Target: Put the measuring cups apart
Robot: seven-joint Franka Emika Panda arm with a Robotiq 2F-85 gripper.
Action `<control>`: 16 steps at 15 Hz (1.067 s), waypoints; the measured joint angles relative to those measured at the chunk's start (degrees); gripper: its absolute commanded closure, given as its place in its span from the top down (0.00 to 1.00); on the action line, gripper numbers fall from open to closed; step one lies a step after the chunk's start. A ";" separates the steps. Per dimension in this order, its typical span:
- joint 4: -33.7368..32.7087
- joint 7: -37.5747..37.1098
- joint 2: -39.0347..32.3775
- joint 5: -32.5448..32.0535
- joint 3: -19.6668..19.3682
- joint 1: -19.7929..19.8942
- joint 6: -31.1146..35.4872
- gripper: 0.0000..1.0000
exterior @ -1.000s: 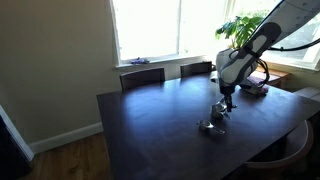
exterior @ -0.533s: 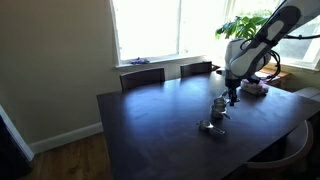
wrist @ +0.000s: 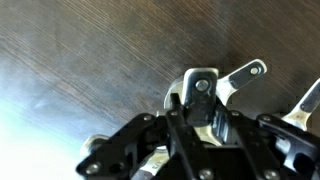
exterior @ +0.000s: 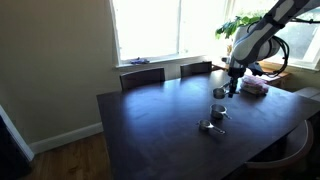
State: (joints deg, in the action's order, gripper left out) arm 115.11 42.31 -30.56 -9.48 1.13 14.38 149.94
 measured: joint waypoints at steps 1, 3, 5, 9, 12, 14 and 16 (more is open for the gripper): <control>-0.14 -0.38 0.18 2.13 0.05 0.14 0.25 0.13; -0.47 -2.66 0.14 5.28 -0.06 0.23 1.26 0.13; -0.59 -5.79 -0.16 6.80 -0.34 0.24 2.70 0.13; -1.38 -13.28 -1.86 7.34 -1.23 0.32 5.53 0.13; -3.35 -18.92 -4.70 8.01 -1.87 0.38 6.30 0.13; -4.78 -22.27 -6.74 8.71 -2.32 0.41 6.53 0.13; -6.13 -24.98 -8.62 9.55 -2.53 0.58 6.55 0.13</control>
State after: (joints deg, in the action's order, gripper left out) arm 108.98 17.33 -39.18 0.07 -1.40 14.96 156.49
